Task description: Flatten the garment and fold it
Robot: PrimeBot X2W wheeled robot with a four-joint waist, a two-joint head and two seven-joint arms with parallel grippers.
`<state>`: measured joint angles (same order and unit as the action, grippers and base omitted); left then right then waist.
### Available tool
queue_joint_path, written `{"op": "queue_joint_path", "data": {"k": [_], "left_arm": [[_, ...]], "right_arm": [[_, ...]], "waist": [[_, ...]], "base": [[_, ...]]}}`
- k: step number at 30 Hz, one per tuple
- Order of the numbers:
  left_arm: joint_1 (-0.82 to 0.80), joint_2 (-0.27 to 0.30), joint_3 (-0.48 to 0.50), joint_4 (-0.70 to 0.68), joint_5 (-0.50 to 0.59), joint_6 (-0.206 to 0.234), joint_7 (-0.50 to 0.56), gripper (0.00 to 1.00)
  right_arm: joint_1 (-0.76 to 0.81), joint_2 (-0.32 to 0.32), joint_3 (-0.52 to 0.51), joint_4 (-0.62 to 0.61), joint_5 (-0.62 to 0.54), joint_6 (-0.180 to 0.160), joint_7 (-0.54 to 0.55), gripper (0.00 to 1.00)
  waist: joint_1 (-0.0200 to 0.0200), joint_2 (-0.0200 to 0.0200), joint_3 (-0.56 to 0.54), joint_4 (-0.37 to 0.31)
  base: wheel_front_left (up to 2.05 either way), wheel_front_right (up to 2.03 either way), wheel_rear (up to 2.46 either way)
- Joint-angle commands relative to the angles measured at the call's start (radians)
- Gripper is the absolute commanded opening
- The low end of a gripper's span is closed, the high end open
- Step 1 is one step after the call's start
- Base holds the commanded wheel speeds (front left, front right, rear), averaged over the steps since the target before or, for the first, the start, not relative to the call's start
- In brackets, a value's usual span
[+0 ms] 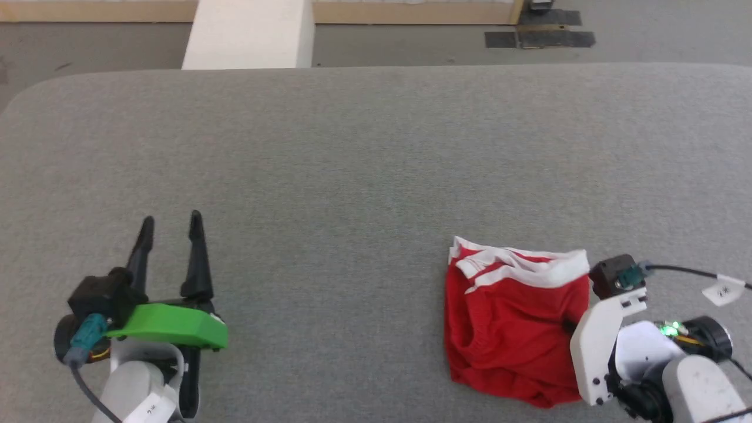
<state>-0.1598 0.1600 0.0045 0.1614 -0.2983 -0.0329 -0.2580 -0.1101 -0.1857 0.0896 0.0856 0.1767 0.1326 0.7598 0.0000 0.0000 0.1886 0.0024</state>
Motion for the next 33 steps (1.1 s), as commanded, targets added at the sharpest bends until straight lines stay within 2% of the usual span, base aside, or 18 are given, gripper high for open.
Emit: {"op": "queue_joint_path", "data": {"k": [1,8,12,16,20,24,33], "left_arm": [[0.005,0.007,0.012,-0.012,-0.005,0.009,-0.004,1.0],[0.037,0.02,0.088,-0.079,-0.02,0.053,-0.004,1.0],[0.04,0.045,0.1,-0.134,-0.01,0.073,0.026,1.0],[0.04,0.073,0.108,-0.196,0.003,0.089,0.069,1.0],[0.042,0.105,0.117,-0.266,0.017,0.102,0.119,1.0],[0.044,0.134,0.117,-0.332,0.029,0.107,0.172,1.0],[0.047,0.178,0.132,-0.457,0.041,0.119,0.251,1.0]], "right_arm": [[-0.032,-0.033,0.021,0.004,0.02,-0.002,0.006,0.0],[-0.196,-0.191,0.188,0.014,0.151,-0.002,0.028,0.0],[-0.326,-0.279,0.252,0.068,0.202,-0.002,0.005,0.0],[-0.409,-0.312,0.254,0.124,0.223,-0.002,-0.026,0.0],[-0.476,-0.346,0.243,0.199,0.232,-0.002,-0.071,0.0],[-0.537,-0.37,0.212,0.297,0.227,-0.002,-0.126,0.0],[-0.645,-0.356,-0.017,0.522,0.162,-0.002,-0.237,0.0]], "waist": [[0.0,0.0,0.005,-0.054],[0.0,0.0,0.061,-0.268],[0.0,0.0,0.118,-0.402],[0.0,0.0,0.176,-0.475],[0.0,0.0,0.232,-0.515],[0.0,0.0,0.281,-0.524],[0.0,0.0,0.382,-0.482]], "base": [[0.0,0.0,0.0],[0.0,0.0,0.0],[0.0,0.0,0.0],[0.0,0.0,0.0],[0.0,0.0,0.0],[0.0,0.0,0.0],[0.0,0.0,0.0]]}}
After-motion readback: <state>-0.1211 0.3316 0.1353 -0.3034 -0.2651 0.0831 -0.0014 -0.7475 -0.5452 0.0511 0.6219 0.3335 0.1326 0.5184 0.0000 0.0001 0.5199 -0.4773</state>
